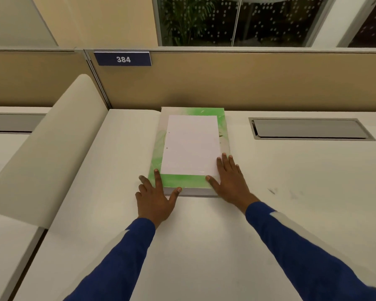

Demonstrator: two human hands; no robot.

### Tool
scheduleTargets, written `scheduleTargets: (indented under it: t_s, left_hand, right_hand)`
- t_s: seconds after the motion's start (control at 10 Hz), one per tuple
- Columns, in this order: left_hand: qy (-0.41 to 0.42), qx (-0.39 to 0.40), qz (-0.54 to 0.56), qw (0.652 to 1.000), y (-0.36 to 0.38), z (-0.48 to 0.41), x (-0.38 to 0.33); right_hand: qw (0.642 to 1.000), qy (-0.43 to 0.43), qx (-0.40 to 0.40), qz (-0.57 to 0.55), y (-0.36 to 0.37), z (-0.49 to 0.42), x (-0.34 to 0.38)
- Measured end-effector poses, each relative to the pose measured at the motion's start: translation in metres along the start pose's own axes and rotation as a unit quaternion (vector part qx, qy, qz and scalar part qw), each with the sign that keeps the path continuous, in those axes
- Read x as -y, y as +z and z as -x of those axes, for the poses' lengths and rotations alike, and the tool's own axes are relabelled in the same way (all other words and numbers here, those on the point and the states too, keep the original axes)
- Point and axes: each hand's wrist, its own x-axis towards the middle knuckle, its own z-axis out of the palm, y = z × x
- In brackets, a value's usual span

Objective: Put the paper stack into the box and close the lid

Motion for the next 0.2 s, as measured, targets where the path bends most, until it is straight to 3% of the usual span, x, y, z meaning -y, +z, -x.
scheduleTargets:
  t_s: [0.2]
  left_hand:
    - [-0.01,-0.018,0.023,1.0,0.024,0.072,-0.049]
  right_hand:
    - [0.999,-0.038,0.005,-0.03,0.008,0.095,-0.036]
